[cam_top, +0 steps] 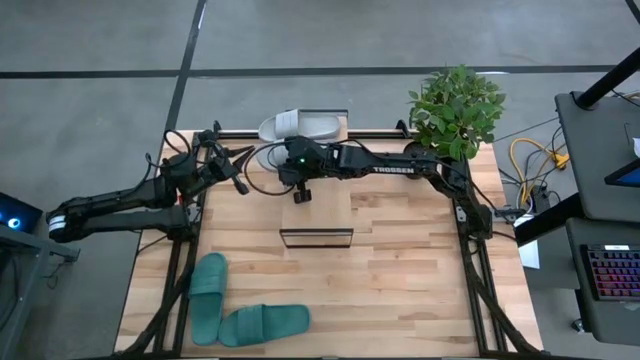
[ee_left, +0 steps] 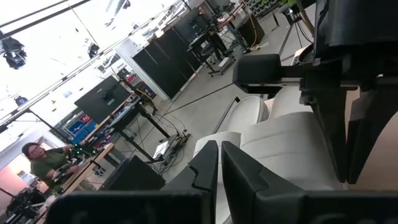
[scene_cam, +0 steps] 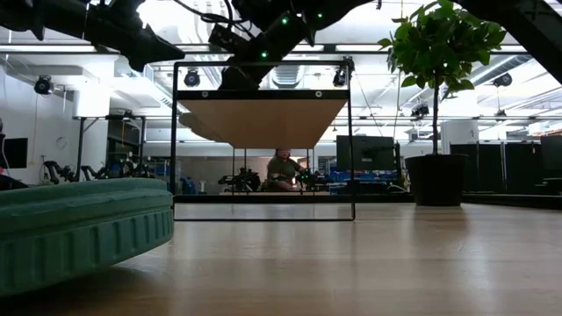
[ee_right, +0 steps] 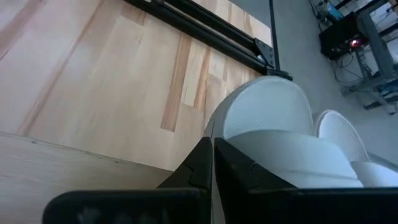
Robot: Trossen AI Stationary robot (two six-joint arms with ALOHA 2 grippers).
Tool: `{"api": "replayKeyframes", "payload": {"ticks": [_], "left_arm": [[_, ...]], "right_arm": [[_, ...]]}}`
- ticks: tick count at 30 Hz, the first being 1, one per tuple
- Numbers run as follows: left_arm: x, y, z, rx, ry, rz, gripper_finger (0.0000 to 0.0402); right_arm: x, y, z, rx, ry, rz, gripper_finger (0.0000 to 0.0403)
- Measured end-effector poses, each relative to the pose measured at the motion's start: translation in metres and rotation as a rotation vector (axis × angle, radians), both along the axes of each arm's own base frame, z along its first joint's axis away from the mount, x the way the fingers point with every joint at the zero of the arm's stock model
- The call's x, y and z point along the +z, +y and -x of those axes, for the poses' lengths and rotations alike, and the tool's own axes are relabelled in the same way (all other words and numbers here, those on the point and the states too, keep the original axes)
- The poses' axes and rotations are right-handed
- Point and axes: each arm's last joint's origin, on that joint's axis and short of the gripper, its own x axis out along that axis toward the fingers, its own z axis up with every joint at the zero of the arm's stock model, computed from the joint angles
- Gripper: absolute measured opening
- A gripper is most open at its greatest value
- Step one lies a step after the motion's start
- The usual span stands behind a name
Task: Pick and place slides into the shelf
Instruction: Put the gray slide on the shelf, then put the left blue slide on the shelf
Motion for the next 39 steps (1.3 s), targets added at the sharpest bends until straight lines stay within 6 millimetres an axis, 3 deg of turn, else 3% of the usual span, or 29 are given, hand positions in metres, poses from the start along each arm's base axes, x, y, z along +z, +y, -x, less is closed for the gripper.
{"api": "replayKeyframes", "payload": {"ticks": [5, 9, 13, 17, 21, 25, 29, 34, 39], "left_arm": [[0.0, 0.0, 0.0, 0.0, -0.001, -0.001, 0.0005], [0.0, 0.0, 0.0, 0.0, -0.004, -0.001, 0.0005], [0.004, -0.002, 0.003, -0.015, -0.069, 0.034, 0.0005], [0.006, -0.003, 0.006, -0.04, -0.097, 0.045, 0.0005], [0.007, -0.006, 0.007, -0.128, -0.119, 0.061, 0.0005], [0.007, -0.006, 0.006, -0.155, -0.131, 0.078, 0.0005], [0.008, -0.007, 0.008, -0.157, -0.139, 0.074, 0.0005], [0.01, -0.007, 0.008, -0.174, -0.149, 0.069, 0.0005], [0.007, -0.008, 0.005, -0.212, -0.133, 0.078, 0.0005]], "right_arm": [[0.007, 0.003, 0.002, -0.004, -0.012, -0.014, 0.0008], [0.034, 0.019, 0.018, 0.019, -0.011, -0.025, 0.0008], [0.075, 0.04, 0.056, 0.016, 0.039, -0.086, 0.0008], [0.117, 0.064, 0.103, 0.018, -0.037, -0.139, 0.0008], [0.136, 0.086, 0.151, 0.044, -0.171, -0.193, 0.0008], [0.122, 0.104, 0.195, 0.071, -0.325, -0.199, 0.0008], [0.092, 0.112, 0.231, 0.046, -0.486, -0.209, 0.0008], [0.052, 0.111, 0.252, 0.045, -0.595, -0.246, 0.0008], [0.015, 0.114, 0.263, 0.058, -0.585, -0.262, 0.0008]]}}
